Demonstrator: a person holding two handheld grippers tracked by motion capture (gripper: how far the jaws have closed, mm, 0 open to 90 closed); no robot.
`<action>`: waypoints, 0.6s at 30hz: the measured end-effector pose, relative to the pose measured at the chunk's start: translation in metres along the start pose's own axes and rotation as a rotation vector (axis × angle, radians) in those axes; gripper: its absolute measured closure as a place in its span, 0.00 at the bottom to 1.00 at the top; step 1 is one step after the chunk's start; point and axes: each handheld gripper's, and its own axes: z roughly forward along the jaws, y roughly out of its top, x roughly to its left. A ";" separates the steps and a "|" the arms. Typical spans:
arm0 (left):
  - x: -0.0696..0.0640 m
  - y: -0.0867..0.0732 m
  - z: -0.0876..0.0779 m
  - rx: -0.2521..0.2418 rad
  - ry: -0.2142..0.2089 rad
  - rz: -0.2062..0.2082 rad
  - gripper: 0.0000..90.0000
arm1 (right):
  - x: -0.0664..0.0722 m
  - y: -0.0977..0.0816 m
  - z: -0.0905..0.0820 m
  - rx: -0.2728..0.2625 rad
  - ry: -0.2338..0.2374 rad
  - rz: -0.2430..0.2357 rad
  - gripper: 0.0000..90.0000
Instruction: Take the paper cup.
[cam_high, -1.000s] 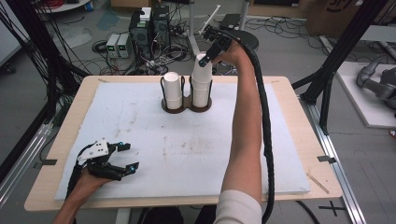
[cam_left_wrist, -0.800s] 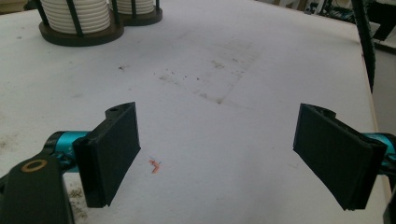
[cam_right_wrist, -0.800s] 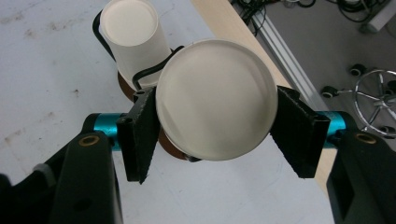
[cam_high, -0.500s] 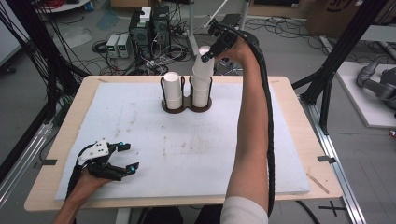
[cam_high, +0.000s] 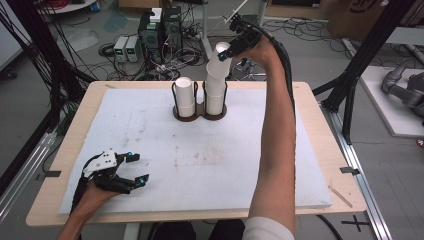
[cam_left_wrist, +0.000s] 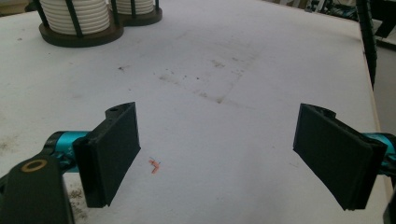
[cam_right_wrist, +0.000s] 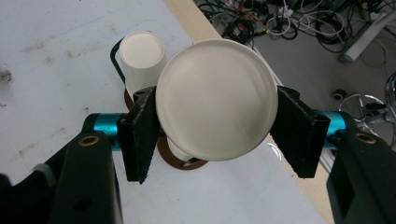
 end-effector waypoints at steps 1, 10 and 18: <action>0.000 0.000 0.000 -0.001 0.001 -0.001 0.16 | 0.000 0.000 -0.002 -0.004 -0.001 0.001 0.41; 0.000 0.000 0.000 -0.001 0.001 0.000 0.16 | 0.002 -0.004 -0.020 -0.055 -0.015 0.003 0.41; 0.000 0.000 0.000 0.004 0.002 0.008 0.16 | 0.007 -0.007 -0.033 -0.079 -0.016 -0.003 0.41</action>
